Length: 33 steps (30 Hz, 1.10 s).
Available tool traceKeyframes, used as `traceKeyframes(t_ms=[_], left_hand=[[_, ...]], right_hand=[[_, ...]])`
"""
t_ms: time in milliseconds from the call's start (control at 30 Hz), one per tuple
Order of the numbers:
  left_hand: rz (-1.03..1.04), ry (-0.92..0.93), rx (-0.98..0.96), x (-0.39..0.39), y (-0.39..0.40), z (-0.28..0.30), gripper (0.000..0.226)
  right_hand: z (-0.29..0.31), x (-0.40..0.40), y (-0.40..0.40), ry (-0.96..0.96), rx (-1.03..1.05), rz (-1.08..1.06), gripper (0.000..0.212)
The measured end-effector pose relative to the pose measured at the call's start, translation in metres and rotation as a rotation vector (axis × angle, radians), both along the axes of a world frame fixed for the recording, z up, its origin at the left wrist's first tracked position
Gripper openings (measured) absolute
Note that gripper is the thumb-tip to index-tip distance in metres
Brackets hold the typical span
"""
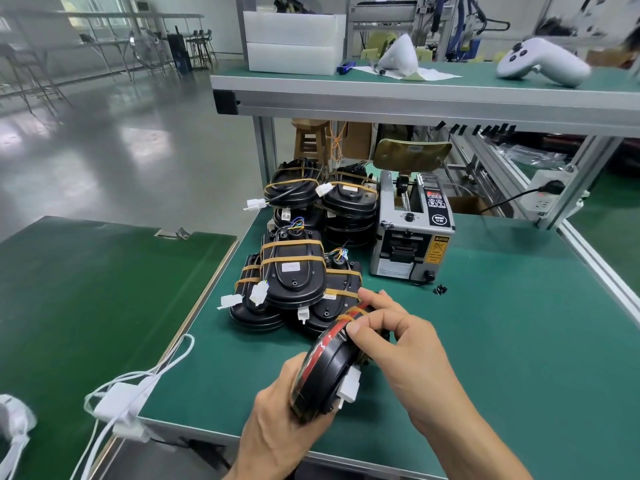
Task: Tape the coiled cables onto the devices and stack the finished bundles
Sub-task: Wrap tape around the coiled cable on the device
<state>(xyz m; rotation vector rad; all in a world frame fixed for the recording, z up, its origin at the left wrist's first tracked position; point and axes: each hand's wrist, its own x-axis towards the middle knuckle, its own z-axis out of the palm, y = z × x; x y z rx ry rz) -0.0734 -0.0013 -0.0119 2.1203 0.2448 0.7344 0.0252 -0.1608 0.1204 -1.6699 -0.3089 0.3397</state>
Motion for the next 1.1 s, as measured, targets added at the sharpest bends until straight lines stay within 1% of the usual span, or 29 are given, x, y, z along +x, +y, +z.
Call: traceKeyframes(t_ms=[233,400,500,600,733,933,1000,1100], left_hand=[[-0.010,0.023,0.037,0.001,0.002,-0.001,0.069],[-0.040,0.071,0.002,0.001,0.003,0.004,0.075],[-0.043,0.060,0.011,0.001,0.002,0.007,0.076],[-0.022,0.012,0.055,0.001,0.002,0.008,0.071],[-0.024,-0.028,0.055,0.000,0.000,0.009,0.071],[0.010,-0.028,0.058,0.001,0.000,0.003,0.070],[0.019,-0.001,0.057,0.002,0.000,0.000,0.068],[0.015,0.015,0.056,0.003,0.002,-0.003,0.073]], right_hand=[[-0.002,-0.001,0.002,-0.038,-0.045,-0.011,0.014],[-0.003,-0.002,0.003,-0.082,-0.095,-0.023,0.013],[-0.003,-0.002,0.004,-0.096,-0.113,-0.023,0.013],[-0.003,-0.003,0.004,-0.101,-0.114,-0.030,0.015],[-0.002,-0.003,0.005,-0.107,-0.123,-0.022,0.015],[0.001,-0.004,0.006,-0.118,-0.147,-0.018,0.015],[0.000,-0.005,0.007,-0.129,-0.148,-0.027,0.018],[-0.003,-0.004,0.011,-0.108,-0.127,-0.030,0.023]])
